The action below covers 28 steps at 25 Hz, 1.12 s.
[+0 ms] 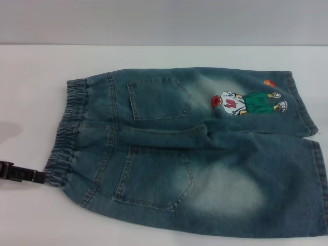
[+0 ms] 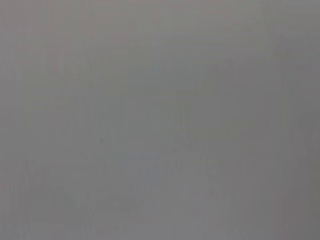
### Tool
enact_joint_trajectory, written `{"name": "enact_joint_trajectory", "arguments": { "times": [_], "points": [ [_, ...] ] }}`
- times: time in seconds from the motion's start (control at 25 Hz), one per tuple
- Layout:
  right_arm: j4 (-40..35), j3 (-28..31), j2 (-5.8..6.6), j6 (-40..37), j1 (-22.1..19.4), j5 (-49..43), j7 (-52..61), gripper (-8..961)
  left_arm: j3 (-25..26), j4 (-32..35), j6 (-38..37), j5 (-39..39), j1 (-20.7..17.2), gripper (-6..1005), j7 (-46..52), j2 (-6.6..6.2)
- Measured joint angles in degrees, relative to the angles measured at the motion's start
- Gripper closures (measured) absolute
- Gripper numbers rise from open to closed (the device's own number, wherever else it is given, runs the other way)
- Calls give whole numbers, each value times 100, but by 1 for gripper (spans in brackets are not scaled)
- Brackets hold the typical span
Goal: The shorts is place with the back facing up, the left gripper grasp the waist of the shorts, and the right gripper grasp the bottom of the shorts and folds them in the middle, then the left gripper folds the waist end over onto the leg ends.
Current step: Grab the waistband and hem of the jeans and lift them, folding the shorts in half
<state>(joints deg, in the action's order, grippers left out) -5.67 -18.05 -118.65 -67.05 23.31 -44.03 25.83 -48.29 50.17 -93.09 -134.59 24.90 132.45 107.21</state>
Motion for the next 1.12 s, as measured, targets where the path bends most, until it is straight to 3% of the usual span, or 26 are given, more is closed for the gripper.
{"name": "enact_joint_trajectory", "arguments": {
  "times": [0.12, 0.8, 1.12],
  "points": [
    [2, -30, 0, 0, 7, 0, 1, 331, -13, -3, 11, -91, 28, 155, -19, 86],
    [-2, -20, 5, -1, 7, -27, -6, 330, -39, -8, 147, -194, 171, 156, 10, 156],
    [-47, 1, 22, -1, 17, -35, -8, 330, -18, -14, 252, -645, 391, 155, 135, 283]
  ]
}}
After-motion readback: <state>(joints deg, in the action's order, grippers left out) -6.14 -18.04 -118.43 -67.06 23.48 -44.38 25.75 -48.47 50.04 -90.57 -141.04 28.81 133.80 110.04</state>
